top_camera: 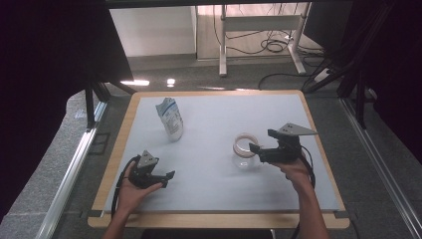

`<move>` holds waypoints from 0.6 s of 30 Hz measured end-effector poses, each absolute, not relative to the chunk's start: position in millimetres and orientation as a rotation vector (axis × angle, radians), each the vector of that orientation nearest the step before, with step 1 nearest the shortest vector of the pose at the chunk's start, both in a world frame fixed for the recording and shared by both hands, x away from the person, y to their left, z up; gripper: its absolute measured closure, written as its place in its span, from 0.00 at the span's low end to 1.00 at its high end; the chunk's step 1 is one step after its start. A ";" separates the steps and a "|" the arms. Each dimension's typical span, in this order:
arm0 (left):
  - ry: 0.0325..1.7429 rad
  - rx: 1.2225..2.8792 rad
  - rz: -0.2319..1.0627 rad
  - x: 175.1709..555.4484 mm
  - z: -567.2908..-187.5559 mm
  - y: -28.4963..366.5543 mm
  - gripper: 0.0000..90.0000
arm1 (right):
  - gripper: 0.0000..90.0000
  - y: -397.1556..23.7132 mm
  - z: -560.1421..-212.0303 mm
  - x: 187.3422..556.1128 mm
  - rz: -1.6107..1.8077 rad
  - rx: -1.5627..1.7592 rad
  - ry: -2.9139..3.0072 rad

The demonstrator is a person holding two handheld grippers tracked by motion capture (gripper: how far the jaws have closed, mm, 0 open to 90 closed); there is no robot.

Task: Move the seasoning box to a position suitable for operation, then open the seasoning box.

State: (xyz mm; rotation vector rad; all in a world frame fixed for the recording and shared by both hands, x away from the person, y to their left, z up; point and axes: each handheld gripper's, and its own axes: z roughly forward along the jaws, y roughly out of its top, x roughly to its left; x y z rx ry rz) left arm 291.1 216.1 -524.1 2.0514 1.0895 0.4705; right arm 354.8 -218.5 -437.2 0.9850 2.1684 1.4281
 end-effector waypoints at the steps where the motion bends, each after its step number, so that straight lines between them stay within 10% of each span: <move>1: 1.091 2.052 0.471 291.4 -523.8 217.0 0.22 | 0.15 -221.3 -437.9 352.1 1.441 0.988 2.151; 18: 1.115 1.965 0.462 288.2 -520.0 220.6 0.22 | 0.91 -243.0 -445.2 333.7 1.387 1.029 2.047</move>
